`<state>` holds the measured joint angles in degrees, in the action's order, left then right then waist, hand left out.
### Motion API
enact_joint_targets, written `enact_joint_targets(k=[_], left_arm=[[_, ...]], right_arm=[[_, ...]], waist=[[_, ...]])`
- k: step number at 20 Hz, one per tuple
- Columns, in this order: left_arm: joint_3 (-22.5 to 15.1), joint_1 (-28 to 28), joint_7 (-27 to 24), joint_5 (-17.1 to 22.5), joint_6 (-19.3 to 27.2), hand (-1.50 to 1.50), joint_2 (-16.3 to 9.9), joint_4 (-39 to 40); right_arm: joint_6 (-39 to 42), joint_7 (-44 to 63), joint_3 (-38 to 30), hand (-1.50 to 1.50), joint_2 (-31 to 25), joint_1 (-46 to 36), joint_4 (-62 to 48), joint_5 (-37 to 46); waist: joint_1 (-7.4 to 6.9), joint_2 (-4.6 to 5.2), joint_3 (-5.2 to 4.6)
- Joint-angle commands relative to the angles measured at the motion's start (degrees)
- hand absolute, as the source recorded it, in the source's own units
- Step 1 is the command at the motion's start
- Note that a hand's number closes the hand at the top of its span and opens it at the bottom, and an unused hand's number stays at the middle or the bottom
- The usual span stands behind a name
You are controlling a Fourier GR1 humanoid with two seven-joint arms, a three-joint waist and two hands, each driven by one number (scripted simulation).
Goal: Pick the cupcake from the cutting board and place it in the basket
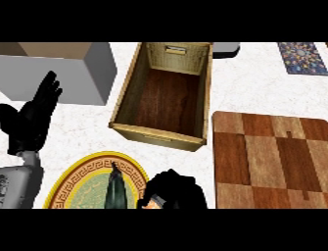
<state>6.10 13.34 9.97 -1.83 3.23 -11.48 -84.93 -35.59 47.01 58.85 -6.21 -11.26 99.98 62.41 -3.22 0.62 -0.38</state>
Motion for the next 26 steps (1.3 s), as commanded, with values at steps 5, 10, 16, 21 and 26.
enact_joint_targets(k=[5, 10, 16, 21, 26], left_arm=[[-0.92, 0.94, 0.5, 0.03, -0.8, 0.0, 0.19, 0.05], [-0.45, 2.95, -0.01, -0.87, 0.29, 0.0, 0.29, 2.5], [0.45, 1.95, 0.69, -0.24, 0.37, 0.0, 0.15, 1.7], [1.46, 0.93, 0.84, 1.03, -0.92, 0.0, -1.07, 0.74], [1.23, -0.3, 2.56, 0.51, -0.6, 0.0, -1.35, -1.78]], right_arm=[[9.78, 14.86, -17.6, 1.5, 6.08, -24.85, -3.93, -12.09], [11.38, 18.92, -24.31, 1.5, 6.16, -42.42, -15.25, -22.82], [5.1, 11.64, -27.79, 1.5, 6.19, -53.73, -30.91, -35.79], [24.99, 4.29, -16.15, 1.5, 0.26, -62.22, -36.41, -19.0], [23.02, -4.51, -17.92, 1.5, 3.28, -66.15, -49.16, -16.6]], waist=[[-2.16, 0.28, 0.12], [-0.99, 0.19, 0.2], [0.05, -0.02, 0.29], [0.2, -0.43, 0.17], [0.93, -0.27, 0.32]])
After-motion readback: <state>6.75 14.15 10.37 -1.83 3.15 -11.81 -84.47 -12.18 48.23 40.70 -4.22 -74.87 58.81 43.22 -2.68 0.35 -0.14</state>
